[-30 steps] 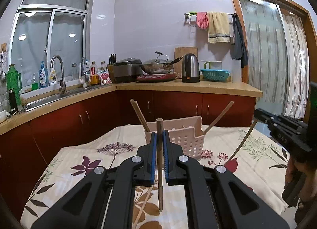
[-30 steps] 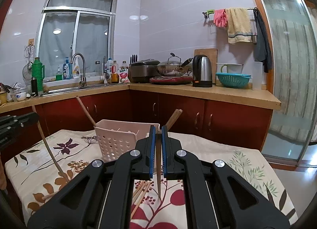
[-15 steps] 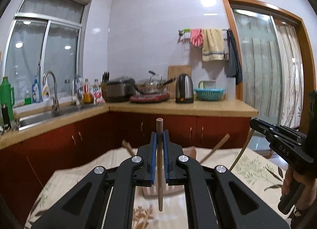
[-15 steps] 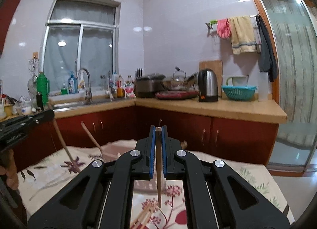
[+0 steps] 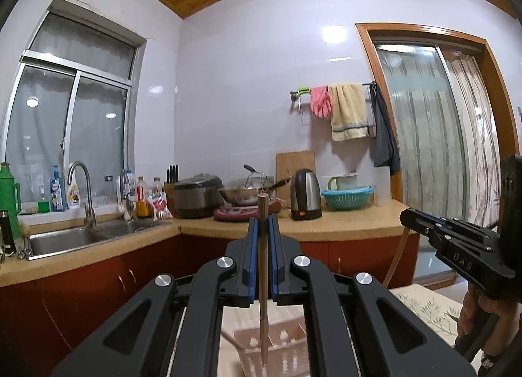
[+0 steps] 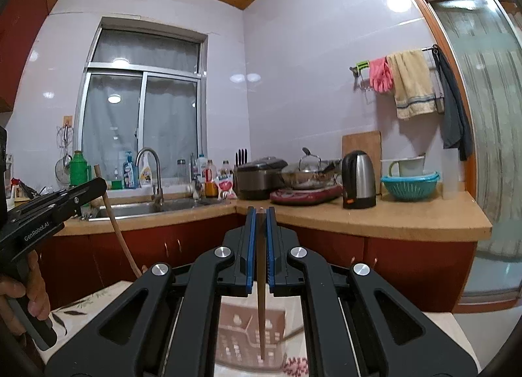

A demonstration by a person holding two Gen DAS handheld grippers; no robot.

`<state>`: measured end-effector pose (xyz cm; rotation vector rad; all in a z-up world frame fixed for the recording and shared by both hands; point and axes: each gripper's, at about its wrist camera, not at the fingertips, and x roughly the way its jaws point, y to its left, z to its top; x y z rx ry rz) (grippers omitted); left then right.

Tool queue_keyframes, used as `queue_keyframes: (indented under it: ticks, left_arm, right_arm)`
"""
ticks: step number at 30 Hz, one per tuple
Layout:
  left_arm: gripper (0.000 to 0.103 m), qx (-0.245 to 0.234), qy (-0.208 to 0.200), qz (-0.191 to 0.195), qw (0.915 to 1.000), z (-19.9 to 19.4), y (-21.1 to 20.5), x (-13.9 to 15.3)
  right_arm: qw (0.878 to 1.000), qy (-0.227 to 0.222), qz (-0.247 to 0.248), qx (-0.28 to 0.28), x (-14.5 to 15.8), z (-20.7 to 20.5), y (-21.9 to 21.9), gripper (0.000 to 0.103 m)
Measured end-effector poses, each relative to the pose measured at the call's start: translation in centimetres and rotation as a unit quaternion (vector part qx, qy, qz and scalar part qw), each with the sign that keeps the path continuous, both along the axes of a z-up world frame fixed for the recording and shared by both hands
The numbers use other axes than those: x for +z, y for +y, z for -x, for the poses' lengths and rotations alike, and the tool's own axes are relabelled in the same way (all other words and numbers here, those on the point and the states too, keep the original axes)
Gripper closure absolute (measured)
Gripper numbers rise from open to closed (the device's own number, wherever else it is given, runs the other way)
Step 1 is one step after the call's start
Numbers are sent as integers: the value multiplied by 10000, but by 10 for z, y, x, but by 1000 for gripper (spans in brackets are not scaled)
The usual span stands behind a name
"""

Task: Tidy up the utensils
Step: 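Lower the chopstick into the caddy and open the right gripper, then move the open right gripper back down to the chopsticks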

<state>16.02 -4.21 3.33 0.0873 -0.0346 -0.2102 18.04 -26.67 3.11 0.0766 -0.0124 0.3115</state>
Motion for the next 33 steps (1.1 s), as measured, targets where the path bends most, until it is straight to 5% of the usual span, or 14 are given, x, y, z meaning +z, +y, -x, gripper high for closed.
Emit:
queue_keyframes:
  ticks: [10, 23, 26, 28, 33]
  left_arm:
    - [96, 118, -201, 20, 9997, -50, -4, -7]
    - [95, 251, 622, 25, 9977, -86, 0, -72]
    - [82, 269, 824, 23, 9962, -86, 2, -82]
    - [64, 275, 869, 47, 9958, -82, 3, -84]
    - [50, 328, 913, 18, 9953, -62, 7, -86]
  right_arm:
    - [9996, -251, 146, -35, -3, -48, 20, 97]
    - [9967, 783, 198, 63, -80, -88, 30, 95]
    - [9960, 865, 236, 26, -87, -81, 31, 82]
    - [9959, 865, 256, -26, -87, -73, 31, 68]
    - [9957, 808, 433, -155, -83, -42, 30, 61]
